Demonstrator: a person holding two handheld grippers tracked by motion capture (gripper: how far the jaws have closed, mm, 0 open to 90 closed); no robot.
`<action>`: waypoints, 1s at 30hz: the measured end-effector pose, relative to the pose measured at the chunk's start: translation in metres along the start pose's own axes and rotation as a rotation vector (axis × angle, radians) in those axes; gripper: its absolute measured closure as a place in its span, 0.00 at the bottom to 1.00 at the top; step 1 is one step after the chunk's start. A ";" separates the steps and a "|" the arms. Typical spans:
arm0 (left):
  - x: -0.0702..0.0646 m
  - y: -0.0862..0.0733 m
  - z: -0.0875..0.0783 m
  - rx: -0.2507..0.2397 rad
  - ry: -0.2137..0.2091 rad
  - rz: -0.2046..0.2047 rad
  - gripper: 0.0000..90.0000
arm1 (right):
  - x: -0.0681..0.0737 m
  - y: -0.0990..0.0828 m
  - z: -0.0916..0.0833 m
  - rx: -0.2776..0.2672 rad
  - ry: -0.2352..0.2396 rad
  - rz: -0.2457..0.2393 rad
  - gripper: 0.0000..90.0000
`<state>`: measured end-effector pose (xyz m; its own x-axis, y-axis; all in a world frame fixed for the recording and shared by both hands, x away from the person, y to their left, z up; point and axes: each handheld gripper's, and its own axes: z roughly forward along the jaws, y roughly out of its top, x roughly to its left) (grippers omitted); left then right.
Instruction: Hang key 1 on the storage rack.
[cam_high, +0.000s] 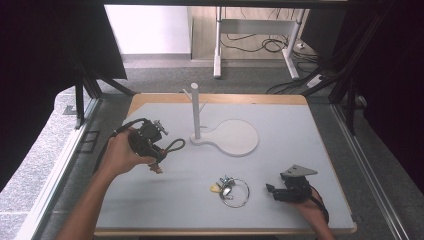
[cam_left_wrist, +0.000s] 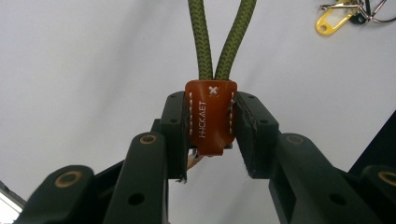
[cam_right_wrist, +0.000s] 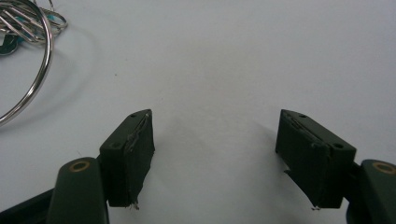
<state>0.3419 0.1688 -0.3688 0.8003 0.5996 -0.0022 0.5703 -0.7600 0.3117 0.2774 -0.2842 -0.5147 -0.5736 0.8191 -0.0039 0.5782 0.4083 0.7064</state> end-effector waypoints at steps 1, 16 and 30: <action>0.000 0.000 0.000 0.000 0.000 0.000 0.74 | 0.000 0.000 0.000 0.000 0.000 0.000 0.31; 0.008 0.009 -0.015 -0.025 0.006 -0.012 0.74 | 0.000 0.000 0.000 -0.001 -0.001 0.001 0.30; 0.017 0.024 -0.026 -0.056 0.018 -0.032 0.74 | 0.000 0.000 0.000 -0.001 0.001 0.000 0.30</action>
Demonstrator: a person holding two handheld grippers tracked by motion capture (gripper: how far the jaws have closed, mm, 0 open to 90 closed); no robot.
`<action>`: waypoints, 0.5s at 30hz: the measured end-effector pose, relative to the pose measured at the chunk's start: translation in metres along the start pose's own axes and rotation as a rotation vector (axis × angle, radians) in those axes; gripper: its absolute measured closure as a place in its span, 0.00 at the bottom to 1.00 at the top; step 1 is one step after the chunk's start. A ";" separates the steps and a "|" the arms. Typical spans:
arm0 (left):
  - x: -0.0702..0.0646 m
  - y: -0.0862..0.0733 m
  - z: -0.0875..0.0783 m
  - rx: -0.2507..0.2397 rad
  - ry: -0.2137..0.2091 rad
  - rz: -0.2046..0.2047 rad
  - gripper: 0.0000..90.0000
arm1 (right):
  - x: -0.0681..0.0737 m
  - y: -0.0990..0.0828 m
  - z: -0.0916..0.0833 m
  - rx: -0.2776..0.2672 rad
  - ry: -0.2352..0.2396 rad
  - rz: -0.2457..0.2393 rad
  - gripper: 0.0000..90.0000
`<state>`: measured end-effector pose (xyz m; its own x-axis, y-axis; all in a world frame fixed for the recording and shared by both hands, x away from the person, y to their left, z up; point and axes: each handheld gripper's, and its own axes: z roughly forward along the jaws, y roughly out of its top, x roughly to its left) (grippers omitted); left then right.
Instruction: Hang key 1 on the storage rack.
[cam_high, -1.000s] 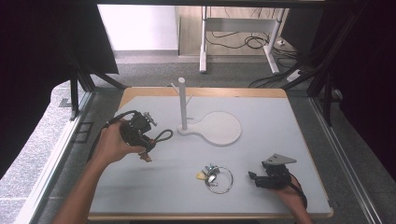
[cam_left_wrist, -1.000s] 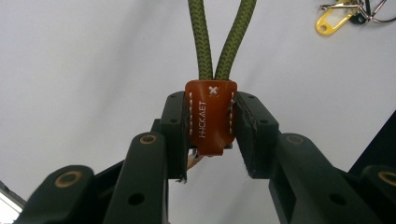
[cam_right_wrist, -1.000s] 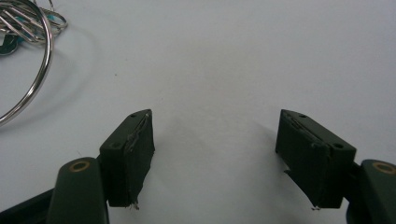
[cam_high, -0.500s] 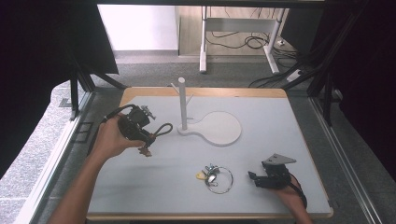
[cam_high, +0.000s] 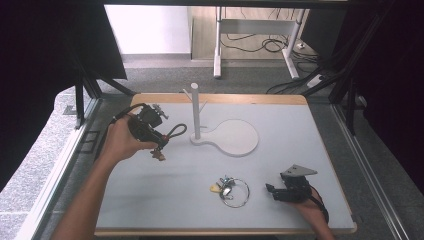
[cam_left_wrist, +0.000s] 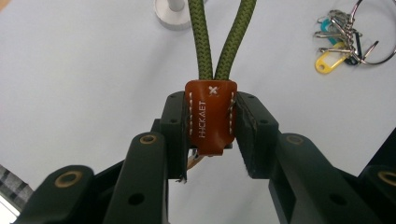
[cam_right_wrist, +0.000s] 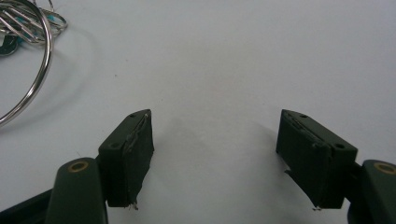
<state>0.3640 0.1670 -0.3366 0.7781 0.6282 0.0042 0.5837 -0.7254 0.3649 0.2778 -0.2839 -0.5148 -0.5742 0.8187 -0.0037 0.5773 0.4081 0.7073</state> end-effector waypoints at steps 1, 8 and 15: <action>0.001 0.001 -0.001 -0.003 0.001 0.002 0.74 | 0.000 0.000 0.000 0.000 0.000 0.000 0.30; 0.011 0.012 -0.007 -0.020 0.004 -0.016 0.74 | 0.000 0.000 0.000 0.000 0.001 0.000 0.30; 0.025 0.023 -0.008 -0.032 0.006 -0.035 0.74 | 0.000 0.000 0.000 0.000 0.001 0.001 0.30</action>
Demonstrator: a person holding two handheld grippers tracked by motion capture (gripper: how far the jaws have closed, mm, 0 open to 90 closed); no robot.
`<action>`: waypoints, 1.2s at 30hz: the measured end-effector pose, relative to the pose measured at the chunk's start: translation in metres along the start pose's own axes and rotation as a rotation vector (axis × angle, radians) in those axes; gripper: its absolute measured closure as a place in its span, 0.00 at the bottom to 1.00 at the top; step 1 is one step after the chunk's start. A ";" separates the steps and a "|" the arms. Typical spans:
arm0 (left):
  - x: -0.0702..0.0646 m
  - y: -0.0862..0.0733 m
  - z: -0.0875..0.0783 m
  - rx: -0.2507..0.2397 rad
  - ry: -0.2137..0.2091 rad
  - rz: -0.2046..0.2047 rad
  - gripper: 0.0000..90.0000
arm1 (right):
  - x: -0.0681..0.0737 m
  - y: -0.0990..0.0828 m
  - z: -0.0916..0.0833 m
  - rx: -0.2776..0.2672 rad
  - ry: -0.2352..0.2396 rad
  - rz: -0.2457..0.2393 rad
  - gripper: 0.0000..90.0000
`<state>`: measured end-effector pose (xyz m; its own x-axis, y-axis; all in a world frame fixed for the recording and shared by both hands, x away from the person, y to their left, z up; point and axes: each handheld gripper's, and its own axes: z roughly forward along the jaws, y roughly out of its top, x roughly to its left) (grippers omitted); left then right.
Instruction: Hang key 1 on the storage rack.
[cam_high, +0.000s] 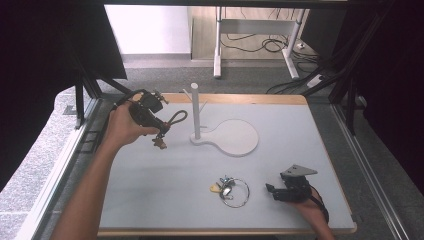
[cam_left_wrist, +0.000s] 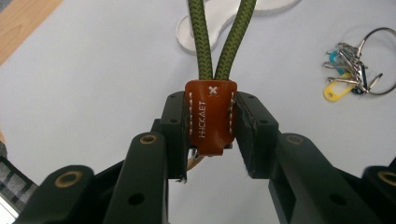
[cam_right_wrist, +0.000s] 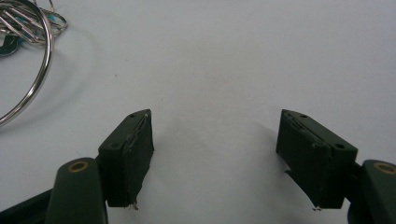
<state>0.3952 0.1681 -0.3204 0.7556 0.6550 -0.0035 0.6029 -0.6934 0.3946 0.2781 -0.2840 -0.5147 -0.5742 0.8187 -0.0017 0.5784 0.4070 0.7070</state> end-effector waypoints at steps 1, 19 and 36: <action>0.002 0.001 0.000 -0.004 -0.003 -0.008 0.74 | 0.000 0.000 0.000 0.000 0.000 0.000 0.30; 0.030 0.022 0.002 -0.024 -0.005 -0.049 0.74 | 0.003 -0.003 -0.001 -0.013 -0.020 0.016 0.31; 0.040 0.034 -0.004 -0.048 0.002 -0.077 0.74 | -0.001 0.001 -0.011 -0.051 -0.033 0.031 0.31</action>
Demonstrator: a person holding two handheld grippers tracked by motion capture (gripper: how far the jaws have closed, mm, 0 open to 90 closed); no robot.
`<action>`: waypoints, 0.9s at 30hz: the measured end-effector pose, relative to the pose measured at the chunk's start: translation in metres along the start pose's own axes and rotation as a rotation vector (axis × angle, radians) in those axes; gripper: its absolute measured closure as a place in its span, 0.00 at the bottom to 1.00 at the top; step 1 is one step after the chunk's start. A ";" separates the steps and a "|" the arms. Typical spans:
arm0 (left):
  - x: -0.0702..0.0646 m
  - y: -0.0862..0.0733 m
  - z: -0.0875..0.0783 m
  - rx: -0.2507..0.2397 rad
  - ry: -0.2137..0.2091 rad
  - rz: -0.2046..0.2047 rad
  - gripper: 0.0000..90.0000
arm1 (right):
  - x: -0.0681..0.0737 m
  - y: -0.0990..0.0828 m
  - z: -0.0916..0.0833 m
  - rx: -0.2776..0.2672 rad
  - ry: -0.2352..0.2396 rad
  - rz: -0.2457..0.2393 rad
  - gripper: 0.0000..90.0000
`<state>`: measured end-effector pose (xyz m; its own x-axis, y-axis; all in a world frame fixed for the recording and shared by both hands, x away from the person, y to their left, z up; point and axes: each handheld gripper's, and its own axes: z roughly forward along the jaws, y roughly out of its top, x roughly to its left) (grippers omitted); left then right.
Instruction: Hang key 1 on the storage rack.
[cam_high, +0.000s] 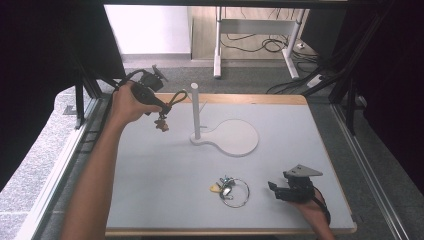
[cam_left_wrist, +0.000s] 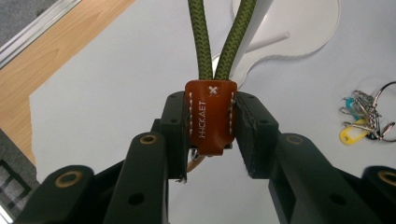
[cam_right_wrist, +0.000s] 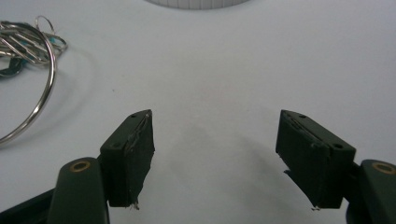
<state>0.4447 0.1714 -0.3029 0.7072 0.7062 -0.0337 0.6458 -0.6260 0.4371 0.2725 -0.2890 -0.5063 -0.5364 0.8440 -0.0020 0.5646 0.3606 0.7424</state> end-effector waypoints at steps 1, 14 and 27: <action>0.001 0.001 0.000 -0.002 -0.001 0.004 0.74 | 0.000 0.000 -0.001 -0.006 -0.001 0.000 0.31; 0.013 0.017 0.010 -0.014 -0.015 -0.021 0.74 | 0.000 0.002 -0.005 -0.016 0.001 -0.009 0.31; 0.009 0.022 0.027 0.023 -0.038 -0.007 0.74 | 0.001 0.001 -0.007 -0.013 -0.004 -0.008 0.31</action>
<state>0.4731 0.1556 -0.3183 0.7128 0.6977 -0.0710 0.6568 -0.6287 0.4164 0.2684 -0.2906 -0.5009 -0.5385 0.8426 -0.0109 0.5521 0.3626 0.7508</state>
